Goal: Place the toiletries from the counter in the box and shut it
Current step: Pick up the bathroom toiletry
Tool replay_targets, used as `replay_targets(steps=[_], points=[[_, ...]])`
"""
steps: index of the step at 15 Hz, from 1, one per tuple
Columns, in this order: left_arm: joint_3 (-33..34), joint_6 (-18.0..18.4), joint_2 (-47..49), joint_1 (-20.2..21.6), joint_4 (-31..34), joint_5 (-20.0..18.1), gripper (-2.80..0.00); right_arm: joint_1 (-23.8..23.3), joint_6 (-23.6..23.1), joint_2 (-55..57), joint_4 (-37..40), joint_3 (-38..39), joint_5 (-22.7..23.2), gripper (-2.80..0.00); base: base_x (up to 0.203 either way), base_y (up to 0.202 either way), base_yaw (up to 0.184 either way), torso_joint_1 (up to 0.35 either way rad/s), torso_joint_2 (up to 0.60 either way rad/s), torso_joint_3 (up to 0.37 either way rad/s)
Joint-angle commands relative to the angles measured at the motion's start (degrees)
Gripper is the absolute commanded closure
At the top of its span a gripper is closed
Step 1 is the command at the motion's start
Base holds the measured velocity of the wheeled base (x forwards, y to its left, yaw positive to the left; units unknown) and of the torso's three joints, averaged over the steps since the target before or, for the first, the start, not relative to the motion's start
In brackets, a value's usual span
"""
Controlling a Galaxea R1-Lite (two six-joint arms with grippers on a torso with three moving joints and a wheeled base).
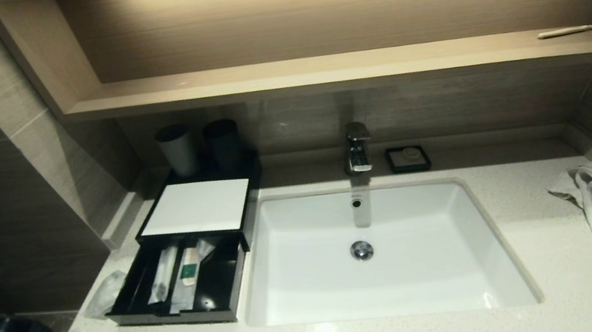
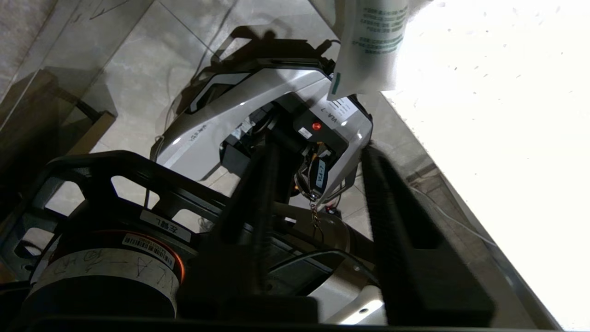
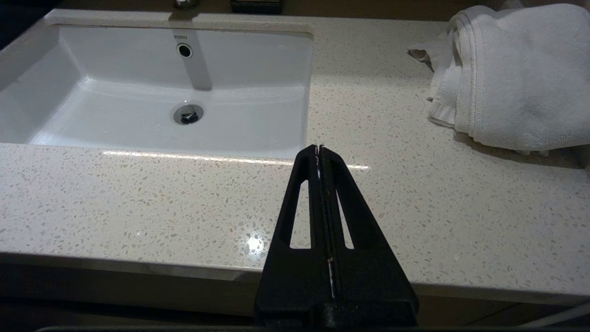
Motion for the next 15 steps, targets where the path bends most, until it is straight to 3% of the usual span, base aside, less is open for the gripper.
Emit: replay_targets(steps=[1, 7, 15], points=[[0.01, -0.16, 1.34, 0.70, -0.30, -0.01, -2.80, 0.00, 0.00, 0.00, -0.01, 0.00, 0.03, 0.00, 0.000, 0.000, 0.000, 0.000, 0.00, 0.000], [1.28, -0.57, 5.72, 1.07, -6.23, -0.04, -2.80, 0.00, 0.00, 0.00, -0.01, 0.00, 0.03, 0.00, 0.000, 0.000, 0.000, 0.000, 0.00, 0.000], [1.12, -0.65, 7.87, 1.18, -8.35, -0.27, -2.80, 0.00, 0.00, 0.00, -0.01, 0.00, 0.03, 0.00, 0.000, 0.000, 0.000, 0.000, 0.00, 0.000]])
